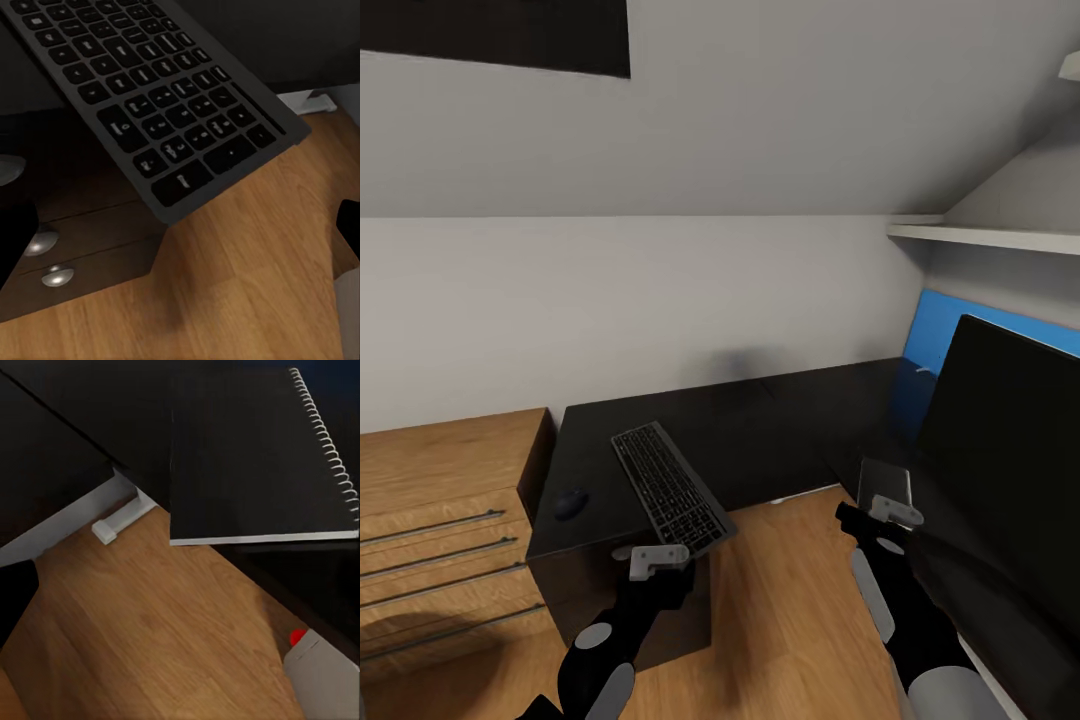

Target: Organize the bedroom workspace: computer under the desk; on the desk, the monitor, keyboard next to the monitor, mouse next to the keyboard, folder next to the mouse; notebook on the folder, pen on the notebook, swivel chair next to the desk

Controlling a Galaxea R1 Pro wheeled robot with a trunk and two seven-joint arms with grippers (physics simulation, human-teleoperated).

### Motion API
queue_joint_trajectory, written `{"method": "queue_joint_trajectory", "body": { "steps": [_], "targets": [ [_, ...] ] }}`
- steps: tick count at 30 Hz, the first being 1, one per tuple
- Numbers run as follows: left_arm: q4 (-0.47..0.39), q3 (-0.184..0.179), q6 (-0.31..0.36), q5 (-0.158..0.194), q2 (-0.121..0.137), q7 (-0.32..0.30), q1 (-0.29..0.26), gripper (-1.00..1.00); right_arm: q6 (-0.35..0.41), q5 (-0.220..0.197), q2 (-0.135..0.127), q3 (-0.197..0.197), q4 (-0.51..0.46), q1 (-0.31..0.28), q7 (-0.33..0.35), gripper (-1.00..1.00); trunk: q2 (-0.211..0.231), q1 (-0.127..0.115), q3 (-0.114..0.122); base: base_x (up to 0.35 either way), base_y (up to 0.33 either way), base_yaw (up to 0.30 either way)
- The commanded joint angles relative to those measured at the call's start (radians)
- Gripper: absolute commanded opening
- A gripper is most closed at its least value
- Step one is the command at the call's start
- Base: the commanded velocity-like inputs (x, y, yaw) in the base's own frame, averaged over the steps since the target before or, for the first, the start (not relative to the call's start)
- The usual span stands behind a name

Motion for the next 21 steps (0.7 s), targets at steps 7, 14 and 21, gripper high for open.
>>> {"method": "queue_joint_trajectory", "body": {
  "steps": [7,14,21],
  "targets": [
    [-0.002,-0.002,0.001,0.010,0.001,0.010,-0.001,1.00,-0.029,0.016,0.002,-0.001,-0.001,0.004,-0.004,1.00,-0.001,0.000,-0.001,0.031,0.000,0.000],
    [-0.004,-0.002,0.002,0.010,0.001,0.010,-0.001,1.00,-0.033,0.014,0.006,0.000,-0.001,0.010,-0.002,1.00,-0.001,0.000,-0.001,0.220,0.000,0.000],
    [-0.011,-0.002,0.004,0.010,0.003,0.007,-0.001,1.00,-0.034,0.016,0.006,-0.001,-0.002,0.011,-0.003,1.00,-0.001,0.000,-0.001,0.151,0.000,0.000]
  ]
}}
